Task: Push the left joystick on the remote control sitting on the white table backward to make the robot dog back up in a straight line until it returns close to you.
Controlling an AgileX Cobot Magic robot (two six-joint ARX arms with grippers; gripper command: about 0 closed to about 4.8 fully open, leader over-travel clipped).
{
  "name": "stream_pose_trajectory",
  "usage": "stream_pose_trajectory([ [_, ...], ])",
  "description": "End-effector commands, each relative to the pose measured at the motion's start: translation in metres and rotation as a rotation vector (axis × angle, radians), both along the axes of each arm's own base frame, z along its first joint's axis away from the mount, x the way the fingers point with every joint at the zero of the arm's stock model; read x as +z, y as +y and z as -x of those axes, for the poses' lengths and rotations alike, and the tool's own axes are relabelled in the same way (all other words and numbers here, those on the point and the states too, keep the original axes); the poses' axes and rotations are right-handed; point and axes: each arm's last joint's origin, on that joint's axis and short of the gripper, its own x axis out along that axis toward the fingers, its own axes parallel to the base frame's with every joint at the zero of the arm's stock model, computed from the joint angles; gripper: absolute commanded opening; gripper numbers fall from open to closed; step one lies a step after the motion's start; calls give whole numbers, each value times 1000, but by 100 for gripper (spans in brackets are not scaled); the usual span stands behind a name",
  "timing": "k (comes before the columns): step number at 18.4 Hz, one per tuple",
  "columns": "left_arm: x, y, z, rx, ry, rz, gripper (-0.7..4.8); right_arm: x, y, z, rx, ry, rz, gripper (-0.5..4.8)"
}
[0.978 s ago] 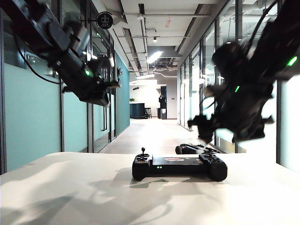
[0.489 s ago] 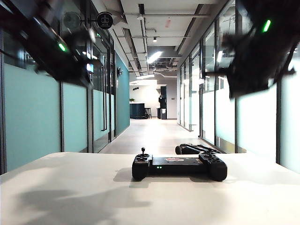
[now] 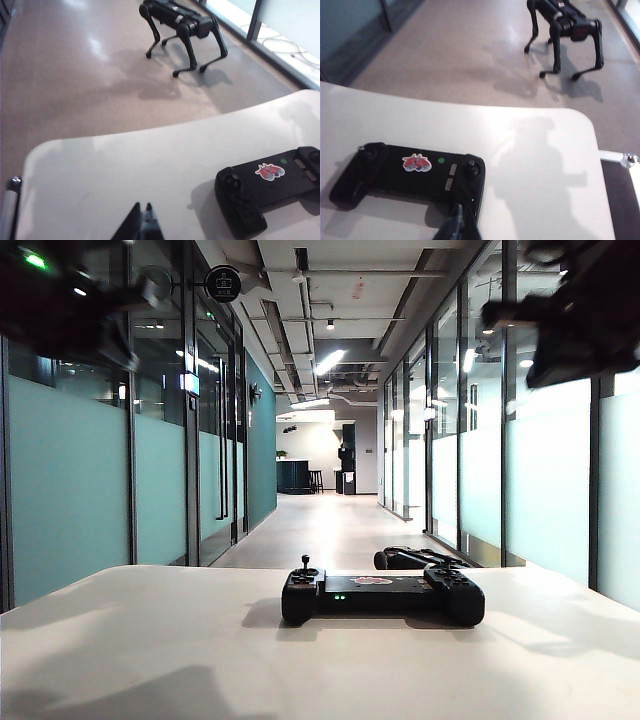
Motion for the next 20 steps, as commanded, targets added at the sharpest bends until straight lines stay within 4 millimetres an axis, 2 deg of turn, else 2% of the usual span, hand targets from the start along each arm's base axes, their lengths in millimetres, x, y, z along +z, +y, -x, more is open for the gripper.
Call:
stream_pose_trajectory([
  [1,-2,8,26,31,-41,6,-5,5,-7,16,27,-61,14,-6],
  [6,-12,18,63,29,-91,12,-5,-3,-17,39,29,-91,5,-6],
  [11,-35,27,98,30,-130,24,-5,-19,-24,57,47,-101,-5,-6],
  [20,-64,41,144,43,-138,23,-5,-38,-34,81,79,-151,-4,-6],
])
